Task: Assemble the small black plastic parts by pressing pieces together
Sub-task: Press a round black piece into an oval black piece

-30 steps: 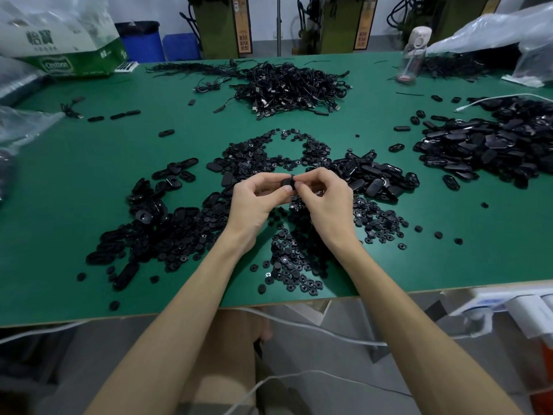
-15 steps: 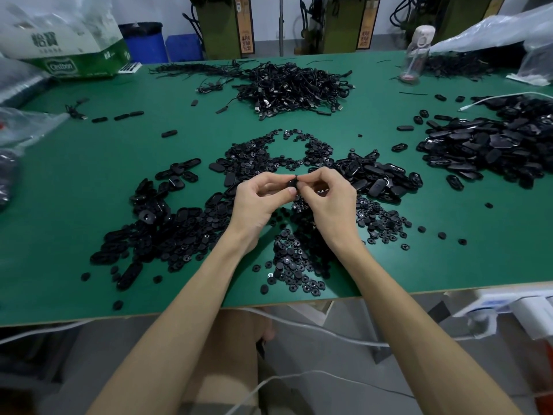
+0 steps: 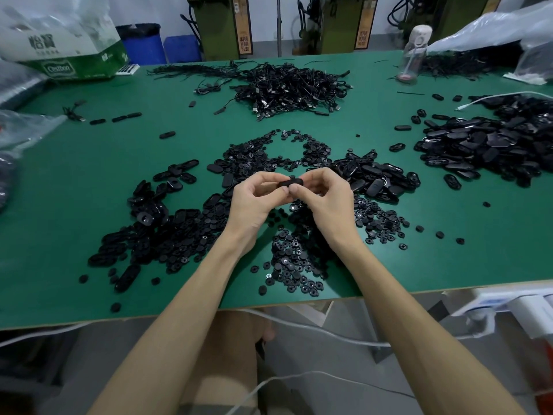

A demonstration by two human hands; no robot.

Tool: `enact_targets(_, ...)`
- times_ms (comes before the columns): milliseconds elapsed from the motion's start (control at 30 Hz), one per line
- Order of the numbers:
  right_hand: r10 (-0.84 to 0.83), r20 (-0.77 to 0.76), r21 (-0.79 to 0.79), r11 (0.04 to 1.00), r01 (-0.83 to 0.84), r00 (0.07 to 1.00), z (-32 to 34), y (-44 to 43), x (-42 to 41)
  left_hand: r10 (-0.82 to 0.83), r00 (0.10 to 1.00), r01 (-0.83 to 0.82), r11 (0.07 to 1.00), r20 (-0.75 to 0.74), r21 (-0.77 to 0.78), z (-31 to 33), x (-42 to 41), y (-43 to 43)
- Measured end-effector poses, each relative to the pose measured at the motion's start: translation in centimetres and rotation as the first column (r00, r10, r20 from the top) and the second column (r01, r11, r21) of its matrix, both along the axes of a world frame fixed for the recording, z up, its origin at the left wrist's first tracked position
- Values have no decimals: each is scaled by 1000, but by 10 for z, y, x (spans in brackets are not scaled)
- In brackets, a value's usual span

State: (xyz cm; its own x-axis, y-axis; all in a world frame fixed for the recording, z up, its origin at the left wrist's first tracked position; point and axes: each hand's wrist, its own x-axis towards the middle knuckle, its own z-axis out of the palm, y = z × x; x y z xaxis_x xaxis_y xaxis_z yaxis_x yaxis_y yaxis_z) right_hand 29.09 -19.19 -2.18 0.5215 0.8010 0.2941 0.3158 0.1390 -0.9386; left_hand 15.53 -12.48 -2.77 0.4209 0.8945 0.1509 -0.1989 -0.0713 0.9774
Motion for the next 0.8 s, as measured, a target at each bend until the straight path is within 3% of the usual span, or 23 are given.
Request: enact_targets(800,69,28,36,997,-70,997,2,-3,-4,67,994,-59,994,-86,89,0,2,-2)
